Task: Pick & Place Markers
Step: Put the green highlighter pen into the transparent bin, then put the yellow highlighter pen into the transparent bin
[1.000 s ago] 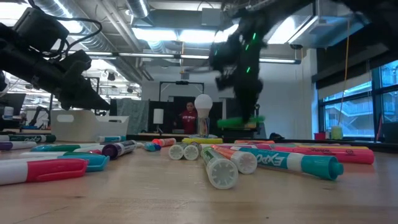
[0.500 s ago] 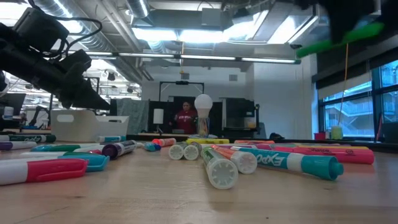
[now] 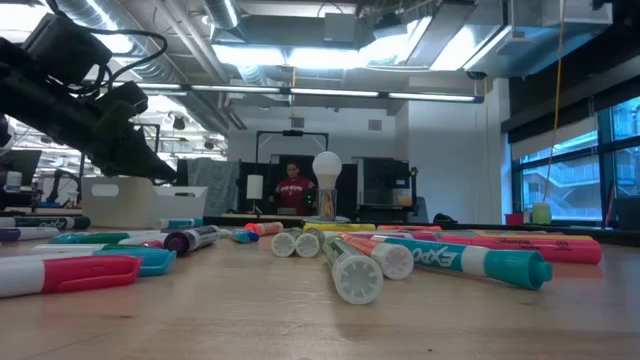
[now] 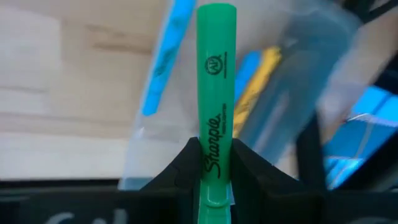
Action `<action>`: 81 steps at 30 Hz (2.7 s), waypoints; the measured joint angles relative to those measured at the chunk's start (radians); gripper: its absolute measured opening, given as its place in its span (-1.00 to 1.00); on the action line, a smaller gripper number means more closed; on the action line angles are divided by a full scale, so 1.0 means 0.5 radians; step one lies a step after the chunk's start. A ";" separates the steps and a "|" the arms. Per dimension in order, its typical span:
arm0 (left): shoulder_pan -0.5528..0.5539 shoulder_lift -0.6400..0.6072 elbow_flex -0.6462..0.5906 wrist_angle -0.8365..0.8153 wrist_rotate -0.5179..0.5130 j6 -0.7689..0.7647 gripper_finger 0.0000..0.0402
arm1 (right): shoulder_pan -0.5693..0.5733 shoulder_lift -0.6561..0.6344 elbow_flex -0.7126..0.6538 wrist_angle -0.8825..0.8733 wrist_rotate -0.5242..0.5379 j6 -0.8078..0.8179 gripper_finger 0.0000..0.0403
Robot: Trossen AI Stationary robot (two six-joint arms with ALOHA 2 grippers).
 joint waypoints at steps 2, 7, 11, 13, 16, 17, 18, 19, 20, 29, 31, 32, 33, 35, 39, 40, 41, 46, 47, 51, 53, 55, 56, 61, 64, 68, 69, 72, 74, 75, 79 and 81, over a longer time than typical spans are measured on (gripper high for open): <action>0.000 0.012 0.000 0.000 0.001 -0.012 -0.97 | 0.014 0.000 -0.060 0.155 -0.030 0.042 -0.70; 0.000 0.039 0.000 0.000 0.003 -0.017 -0.97 | 0.041 0.000 -0.241 0.415 -0.216 0.099 -0.60; 0.000 0.049 0.000 -0.001 0.003 -0.017 -0.97 | 0.045 0.000 -0.308 0.448 -0.259 0.078 -0.46; 0.000 0.049 0.000 -0.001 0.003 -0.017 -0.97 | 0.044 0.000 -0.309 0.441 -0.247 0.038 -0.38; 0.000 0.049 0.000 -0.001 0.003 -0.017 -0.97 | 0.020 0.000 -0.277 0.429 -0.217 -0.016 -0.27; 0.000 0.049 0.000 -0.001 0.003 -0.017 -0.97 | 0.010 0.000 -0.261 0.427 -0.214 -0.041 -0.23; 0.000 0.048 0.000 -0.001 0.003 -0.017 -0.97 | -0.002 0.000 -0.241 0.416 -0.210 -0.070 -0.20; 0.000 0.048 0.000 -0.001 0.003 -0.017 -0.97 | -0.016 0.000 -0.219 0.395 -0.207 -0.114 -0.17; 0.000 0.048 0.000 -0.001 0.003 -0.017 -0.97 | -0.034 -0.001 -0.196 0.368 -0.200 -0.164 -0.15; 0.000 0.048 0.000 0.004 0.002 -0.018 -0.97 | -0.423 -0.004 0.068 0.148 0.487 -1.065 -0.10; 0.000 0.048 0.000 0.005 0.001 -0.018 -0.97 | -0.580 -0.002 0.072 0.247 0.670 -1.446 -0.10; 0.000 0.048 0.000 0.005 0.000 -0.018 -0.97 | -0.670 0.004 0.072 0.325 0.726 -1.691 -0.10; 0.000 0.048 0.000 0.006 0.000 -0.018 -0.97 | -0.763 0.014 0.072 0.421 0.770 -1.953 -0.10; 0.000 0.048 0.000 0.006 0.002 -0.018 -0.97 | -0.949 0.048 0.072 0.627 0.846 -2.447 -0.10; 0.000 0.048 -0.001 0.005 0.028 -0.019 -0.97 | -1.301 0.169 0.072 1.195 0.892 -3.374 -0.10; 0.000 0.048 -0.001 0.005 0.039 -0.019 -0.97 | -1.381 0.215 0.072 1.327 0.903 -3.578 -0.10; 0.000 0.048 -0.001 0.005 0.042 -0.019 -0.97 | -1.459 0.269 0.072 1.461 0.915 -3.750 -0.10; 0.000 0.048 -0.001 0.005 0.042 -0.036 -0.97 | -1.791 0.581 0.098 1.885 0.904 -4.329 -0.10; 0.000 0.048 -0.001 0.005 0.042 -0.036 -0.97 | -1.844 0.649 0.127 1.892 0.904 -4.407 -0.10; 0.000 0.048 -0.001 0.006 0.031 -0.035 -0.97 | -1.991 0.897 0.316 1.843 0.895 -4.614 -0.10; 0.001 0.048 -0.001 0.008 0.001 -0.036 -0.97 | -2.031 0.995 0.430 1.779 0.882 -4.677 -0.10; 0.002 0.048 -0.001 0.009 -0.011 -0.032 -0.97 | -2.055 1.074 0.545 1.680 0.829 -4.724 -0.10; 0.002 0.048 -0.001 0.009 -0.012 -0.023 -0.97 | -2.064 1.110 0.598 1.618 0.788 -4.731 -0.10; 0.001 0.048 -0.001 0.009 -0.016 -0.018 -0.97 | -2.090 1.236 0.746 1.386 0.684 -4.756 -0.10; 0.001 0.048 -0.001 0.009 -0.037 -0.018 -0.97 | -2.105 1.284 0.756 1.385 0.677 -4.780 -0.10; 0.001 0.048 -0.001 0.009 -0.048 -0.018 -0.97 | -2.111 1.339 0.767 1.333 0.663 -4.723 -0.21; 0.000 0.048 -0.001 0.009 -0.048 -0.018 -0.97 | -2.110 1.346 0.769 1.313 0.662 -4.703 -0.27; 0.000 0.048 -0.001 0.009 -0.048 -0.018 -0.97 | -2.110 1.343 0.769 1.265 0.658 -4.620 -0.55; 0.000 0.048 -0.001 0.009 -0.054 -0.018 -0.97 | -2.110 1.326 0.765 1.211 0.633 -4.554 -0.70; 0.000 0.048 -0.001 0.009 -0.059 -0.018 -0.97 | -2.110 1.307 0.759 1.179 0.621 -4.523 -0.69; 0.000 0.048 -0.001 0.009 -0.062 -0.025 -0.97 | -2.110 1.205 0.744 1.061 0.633 -4.357 -0.69; 0.000 0.048 -0.001 0.009 -0.063 -0.050 -0.97 | -2.101 1.114 0.741 0.991 0.641 -4.266 -0.69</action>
